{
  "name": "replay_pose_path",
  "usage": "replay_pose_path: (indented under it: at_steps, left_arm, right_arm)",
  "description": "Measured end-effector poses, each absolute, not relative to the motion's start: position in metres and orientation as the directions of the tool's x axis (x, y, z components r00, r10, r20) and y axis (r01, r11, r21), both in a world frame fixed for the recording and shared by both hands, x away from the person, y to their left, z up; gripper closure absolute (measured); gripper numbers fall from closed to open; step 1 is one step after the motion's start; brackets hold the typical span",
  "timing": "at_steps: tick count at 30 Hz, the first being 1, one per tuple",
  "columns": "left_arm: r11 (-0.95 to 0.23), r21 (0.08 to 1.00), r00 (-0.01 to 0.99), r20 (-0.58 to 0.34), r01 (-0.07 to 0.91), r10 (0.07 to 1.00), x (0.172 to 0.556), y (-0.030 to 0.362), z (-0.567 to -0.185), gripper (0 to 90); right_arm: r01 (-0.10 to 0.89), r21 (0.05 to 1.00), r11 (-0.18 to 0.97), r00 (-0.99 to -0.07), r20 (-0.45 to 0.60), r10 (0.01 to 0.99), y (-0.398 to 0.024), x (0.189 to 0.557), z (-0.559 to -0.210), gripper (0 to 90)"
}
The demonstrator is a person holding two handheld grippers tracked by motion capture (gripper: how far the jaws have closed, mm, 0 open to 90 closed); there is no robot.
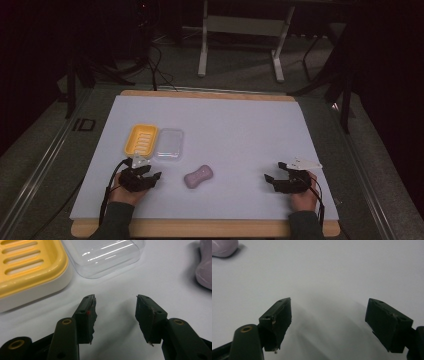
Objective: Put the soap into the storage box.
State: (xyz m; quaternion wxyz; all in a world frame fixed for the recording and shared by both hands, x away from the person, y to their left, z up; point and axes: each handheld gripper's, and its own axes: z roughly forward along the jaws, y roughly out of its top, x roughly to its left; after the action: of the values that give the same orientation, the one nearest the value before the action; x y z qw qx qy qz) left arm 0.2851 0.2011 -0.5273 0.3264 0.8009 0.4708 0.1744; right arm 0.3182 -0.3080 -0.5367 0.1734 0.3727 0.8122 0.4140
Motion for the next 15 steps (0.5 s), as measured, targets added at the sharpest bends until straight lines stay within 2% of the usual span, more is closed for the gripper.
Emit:
replay_pose_path:
  at_steps: [5, 15]
  left_arm:
    - [-0.334, 0.698, 0.521, -0.067, 0.634, 0.851, 0.286, 0.201, -0.518, 49.6]
    - [-0.369, 0.679, 0.55, -0.061, 0.634, 0.833, 0.29, 0.194, -0.508, 48.2]
  right_arm:
    - [0.453, 0.81, 0.373, -0.667, 0.03, 0.744, -0.309, 0.317, -0.536, 21.6]
    - [0.447, 0.816, 0.366, -0.673, 0.037, 0.738, -0.31, 0.316, -0.536, 22.6]
